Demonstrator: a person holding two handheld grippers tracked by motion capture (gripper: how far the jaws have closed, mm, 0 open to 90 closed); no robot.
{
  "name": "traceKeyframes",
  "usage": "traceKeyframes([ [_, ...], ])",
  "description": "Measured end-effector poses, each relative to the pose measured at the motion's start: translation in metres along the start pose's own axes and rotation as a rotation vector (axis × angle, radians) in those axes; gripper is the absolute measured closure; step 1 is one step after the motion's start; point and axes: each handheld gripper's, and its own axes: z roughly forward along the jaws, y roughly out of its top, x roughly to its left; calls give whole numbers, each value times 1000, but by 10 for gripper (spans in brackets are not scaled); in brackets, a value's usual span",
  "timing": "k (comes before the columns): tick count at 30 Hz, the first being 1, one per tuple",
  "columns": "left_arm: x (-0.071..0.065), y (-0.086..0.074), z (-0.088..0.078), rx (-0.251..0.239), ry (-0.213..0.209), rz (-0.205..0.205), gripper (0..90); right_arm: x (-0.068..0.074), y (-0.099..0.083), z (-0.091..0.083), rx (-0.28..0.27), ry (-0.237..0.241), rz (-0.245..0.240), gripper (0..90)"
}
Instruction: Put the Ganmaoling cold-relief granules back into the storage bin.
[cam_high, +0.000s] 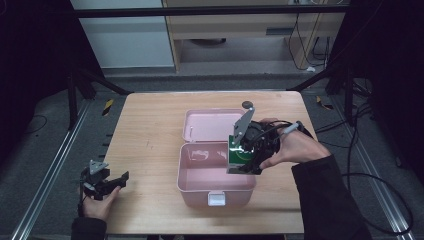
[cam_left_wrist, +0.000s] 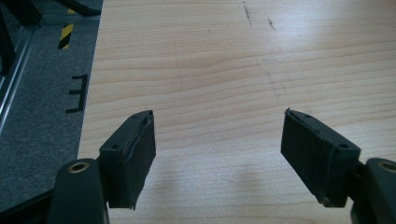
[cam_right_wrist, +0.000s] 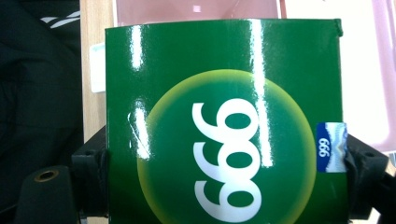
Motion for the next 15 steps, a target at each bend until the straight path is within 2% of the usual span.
traceKeyframes([
  [15, 0, 0, 0, -1, 1, 0, 258, -2, 3, 21, -9, 18, -1, 156],
])
